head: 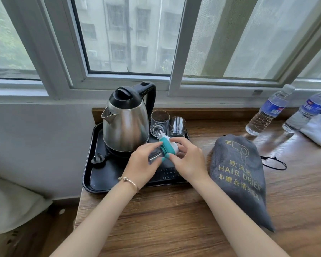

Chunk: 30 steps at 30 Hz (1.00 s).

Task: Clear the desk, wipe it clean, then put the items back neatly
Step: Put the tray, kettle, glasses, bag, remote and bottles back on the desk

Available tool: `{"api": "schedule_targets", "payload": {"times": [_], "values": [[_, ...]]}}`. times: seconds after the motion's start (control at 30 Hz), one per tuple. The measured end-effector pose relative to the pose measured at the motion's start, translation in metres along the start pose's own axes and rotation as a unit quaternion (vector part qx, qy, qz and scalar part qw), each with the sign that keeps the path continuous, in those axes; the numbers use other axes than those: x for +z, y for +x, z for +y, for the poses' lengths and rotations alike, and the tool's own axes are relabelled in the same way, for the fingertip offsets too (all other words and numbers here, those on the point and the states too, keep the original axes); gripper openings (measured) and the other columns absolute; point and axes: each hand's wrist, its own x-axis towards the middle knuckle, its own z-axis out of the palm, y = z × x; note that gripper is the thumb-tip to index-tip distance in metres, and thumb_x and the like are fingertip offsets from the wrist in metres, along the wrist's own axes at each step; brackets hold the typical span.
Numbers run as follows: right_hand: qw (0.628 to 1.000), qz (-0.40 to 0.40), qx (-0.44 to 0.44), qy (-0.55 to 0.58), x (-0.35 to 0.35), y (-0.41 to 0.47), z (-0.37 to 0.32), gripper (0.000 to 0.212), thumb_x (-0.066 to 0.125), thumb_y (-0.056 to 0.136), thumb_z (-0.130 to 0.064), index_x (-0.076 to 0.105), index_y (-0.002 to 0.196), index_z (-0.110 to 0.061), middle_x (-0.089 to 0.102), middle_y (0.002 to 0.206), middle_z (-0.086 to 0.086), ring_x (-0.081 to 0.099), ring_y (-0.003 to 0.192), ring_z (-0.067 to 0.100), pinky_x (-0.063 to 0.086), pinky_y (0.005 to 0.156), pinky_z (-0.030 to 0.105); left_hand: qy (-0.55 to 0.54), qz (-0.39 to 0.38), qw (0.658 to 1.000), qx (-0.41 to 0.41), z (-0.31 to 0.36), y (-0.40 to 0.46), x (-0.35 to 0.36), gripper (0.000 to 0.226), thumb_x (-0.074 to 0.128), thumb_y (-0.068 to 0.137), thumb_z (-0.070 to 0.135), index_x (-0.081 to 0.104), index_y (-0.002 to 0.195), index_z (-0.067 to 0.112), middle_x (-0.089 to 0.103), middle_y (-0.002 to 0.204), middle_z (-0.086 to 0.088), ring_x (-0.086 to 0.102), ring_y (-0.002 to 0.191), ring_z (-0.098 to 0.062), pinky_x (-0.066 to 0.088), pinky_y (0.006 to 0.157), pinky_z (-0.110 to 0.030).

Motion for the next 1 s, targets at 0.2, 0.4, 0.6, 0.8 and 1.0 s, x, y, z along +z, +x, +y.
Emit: {"api": "schedule_targets", "payload": {"times": [0.2,0.4,0.6,0.8,1.0], "values": [[1.0,0.01,-0.002,0.012,-0.001,-0.066,-0.005,0.051,0.079,0.076,-0.022,0.057,0.117,-0.042,0.073,0.102,-0.015,0.07,0.093,0.003,0.058,0.086,0.041,-0.054,-0.05,0.997,0.006,0.01,-0.047,-0.017,0.053,0.083,0.072,0.017,0.064,0.122,0.018,0.065,0.117,0.008,0.059,0.107,0.001,0.044,0.096,-0.015],[0.997,0.03,0.054,0.042,0.008,-0.118,0.0,0.051,0.081,0.073,-0.015,0.061,0.111,-0.043,0.072,0.09,-0.023,0.071,0.088,0.0,0.058,0.086,0.039,-0.07,-0.067,0.995,0.011,0.018,-0.09,-0.019,0.05,0.085,0.068,0.008,0.068,0.115,0.013,0.068,0.109,0.006,0.06,0.1,0.004,0.041,0.09,-0.004],[0.996,0.049,0.066,0.037,0.021,-0.162,0.005,0.051,0.081,0.072,-0.021,0.06,0.111,-0.047,0.074,0.098,-0.016,0.07,0.093,0.0,0.058,0.086,0.039,-0.055,-0.089,0.994,0.018,0.015,-0.128,-0.021,0.05,0.085,0.069,0.014,0.068,0.116,0.017,0.067,0.11,0.009,0.058,0.103,0.002,0.04,0.09,-0.005],[0.993,0.058,0.089,0.043,0.025,-0.192,0.007,0.051,0.083,0.073,-0.018,0.064,0.114,-0.043,0.07,0.096,-0.021,0.069,0.095,0.0,0.059,0.086,0.037,-0.041,-0.114,0.992,0.025,0.017,-0.149,-0.025,0.048,0.084,0.07,0.017,0.068,0.115,0.02,0.067,0.111,0.013,0.059,0.103,0.002,0.042,0.09,-0.006],[0.994,0.053,0.094,0.014,0.029,-0.199,0.005,0.054,0.072,0.074,-0.037,0.052,0.121,-0.052,0.072,0.106,-0.018,0.069,0.097,0.009,0.056,0.088,0.044,-0.04,-0.121,0.992,0.016,0.02,-0.149,-0.023,0.046,0.082,0.072,0.012,0.068,0.115,0.017,0.064,0.107,0.014,0.052,0.103,0.008,0.034,0.087,0.002]]}}
